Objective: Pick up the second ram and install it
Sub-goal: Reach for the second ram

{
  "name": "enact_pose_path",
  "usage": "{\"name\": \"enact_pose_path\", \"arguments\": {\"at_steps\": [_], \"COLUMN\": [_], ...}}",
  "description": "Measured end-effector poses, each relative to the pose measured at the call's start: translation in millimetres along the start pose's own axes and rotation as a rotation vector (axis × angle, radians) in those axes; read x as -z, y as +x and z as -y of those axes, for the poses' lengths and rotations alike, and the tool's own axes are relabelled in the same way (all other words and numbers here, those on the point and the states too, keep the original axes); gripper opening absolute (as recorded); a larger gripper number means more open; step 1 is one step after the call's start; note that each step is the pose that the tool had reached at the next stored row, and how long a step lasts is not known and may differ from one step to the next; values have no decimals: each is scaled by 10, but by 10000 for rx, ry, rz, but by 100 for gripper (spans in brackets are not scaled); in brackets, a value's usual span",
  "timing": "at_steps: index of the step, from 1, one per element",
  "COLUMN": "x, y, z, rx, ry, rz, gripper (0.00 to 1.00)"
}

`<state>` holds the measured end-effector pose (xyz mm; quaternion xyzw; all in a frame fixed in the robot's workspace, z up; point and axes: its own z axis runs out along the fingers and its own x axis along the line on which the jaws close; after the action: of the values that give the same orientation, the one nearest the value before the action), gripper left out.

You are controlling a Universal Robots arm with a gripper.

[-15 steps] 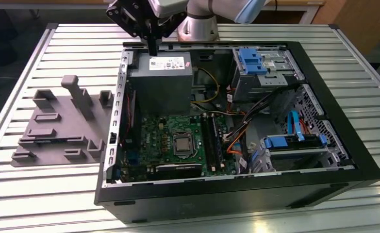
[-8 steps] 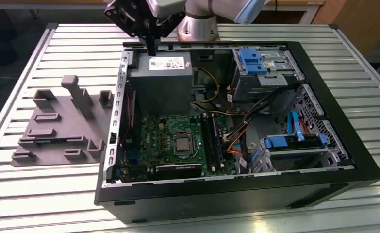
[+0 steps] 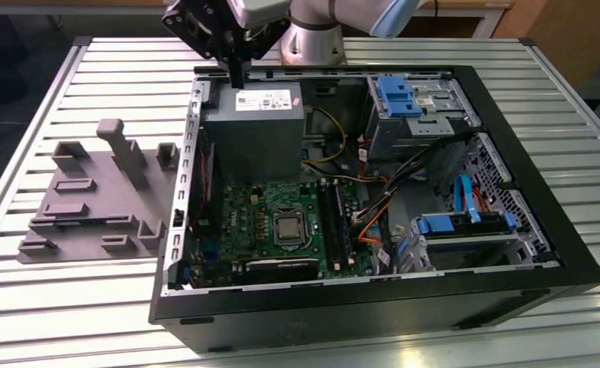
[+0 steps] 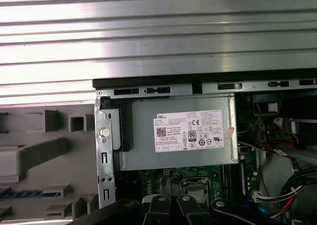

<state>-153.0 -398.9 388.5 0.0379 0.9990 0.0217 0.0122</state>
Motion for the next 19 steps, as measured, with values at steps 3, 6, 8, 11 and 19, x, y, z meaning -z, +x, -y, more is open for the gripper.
{"name": "enact_pose_path", "arguments": {"at_steps": [3, 6, 8, 11, 19], "x": [-1, -2, -2, -3, -4], "y": [8, 16, 21, 30, 58], "z": [1, 1, 2, 2, 5], "rx": [0, 0, 0, 0, 0], "ry": [-1, 0, 0, -1, -1], "rz": [0, 0, 0, 0, 0], "gripper": [11, 11, 11, 11, 11]}}
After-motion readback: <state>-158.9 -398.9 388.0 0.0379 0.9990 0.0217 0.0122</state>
